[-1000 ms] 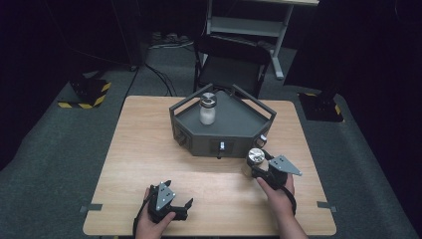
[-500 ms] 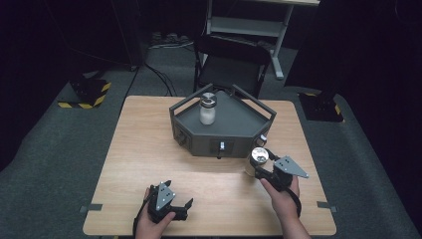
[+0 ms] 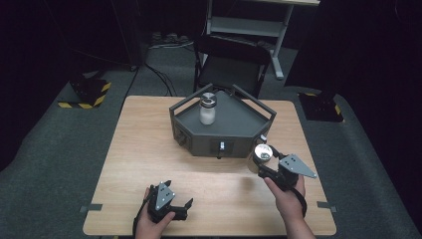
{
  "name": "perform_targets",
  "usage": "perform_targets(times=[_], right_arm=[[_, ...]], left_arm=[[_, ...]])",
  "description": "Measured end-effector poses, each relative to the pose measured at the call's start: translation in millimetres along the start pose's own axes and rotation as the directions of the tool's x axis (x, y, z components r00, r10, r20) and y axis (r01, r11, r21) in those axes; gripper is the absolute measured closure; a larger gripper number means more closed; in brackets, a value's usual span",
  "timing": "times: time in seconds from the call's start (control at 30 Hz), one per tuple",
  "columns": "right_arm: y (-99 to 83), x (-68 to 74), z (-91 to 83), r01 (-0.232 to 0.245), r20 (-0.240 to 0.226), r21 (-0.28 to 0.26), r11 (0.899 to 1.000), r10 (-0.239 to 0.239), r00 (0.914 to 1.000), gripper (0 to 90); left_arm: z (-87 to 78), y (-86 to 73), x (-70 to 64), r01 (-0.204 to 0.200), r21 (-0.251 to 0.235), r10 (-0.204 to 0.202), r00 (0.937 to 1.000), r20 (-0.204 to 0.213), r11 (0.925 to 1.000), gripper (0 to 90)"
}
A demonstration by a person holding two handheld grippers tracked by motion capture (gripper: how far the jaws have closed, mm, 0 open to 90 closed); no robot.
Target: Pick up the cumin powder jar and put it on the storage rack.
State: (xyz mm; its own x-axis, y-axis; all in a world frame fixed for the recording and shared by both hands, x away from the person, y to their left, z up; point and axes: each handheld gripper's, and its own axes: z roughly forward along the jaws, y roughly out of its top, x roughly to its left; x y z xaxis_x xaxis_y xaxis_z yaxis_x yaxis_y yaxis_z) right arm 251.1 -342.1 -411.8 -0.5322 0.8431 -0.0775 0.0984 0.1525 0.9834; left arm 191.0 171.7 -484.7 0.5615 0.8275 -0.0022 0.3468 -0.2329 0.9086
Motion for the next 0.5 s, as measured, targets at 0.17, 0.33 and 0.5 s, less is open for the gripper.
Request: perform_targets(times=[0.17,0.33,0.5], right_arm=[[9.9,1.5,-3.2,0.005,-0.003,-0.016,1.000,-0.005,1.0000,35.1],[24.0,3.0,-6.0,0.020,-0.004,-0.034,0.999,-0.020,0.9998,35.1],[34.0,3.7,-6.1,0.019,-0.006,-0.040,0.999,-0.019,0.9998,35.1]], left_arm=[[-0.1,-0.2,0.1,-0.001,-0.001,0.001,1.0000,0.001,1.0000,0.8],[-0.2,-0.1,0.9,0.002,-0.001,-0.002,1.0000,0.003,1.0000,0.8],[-0.2,0.0,1.4,0.004,0.000,-0.004,1.0000,0.004,1.0000,0.8]])
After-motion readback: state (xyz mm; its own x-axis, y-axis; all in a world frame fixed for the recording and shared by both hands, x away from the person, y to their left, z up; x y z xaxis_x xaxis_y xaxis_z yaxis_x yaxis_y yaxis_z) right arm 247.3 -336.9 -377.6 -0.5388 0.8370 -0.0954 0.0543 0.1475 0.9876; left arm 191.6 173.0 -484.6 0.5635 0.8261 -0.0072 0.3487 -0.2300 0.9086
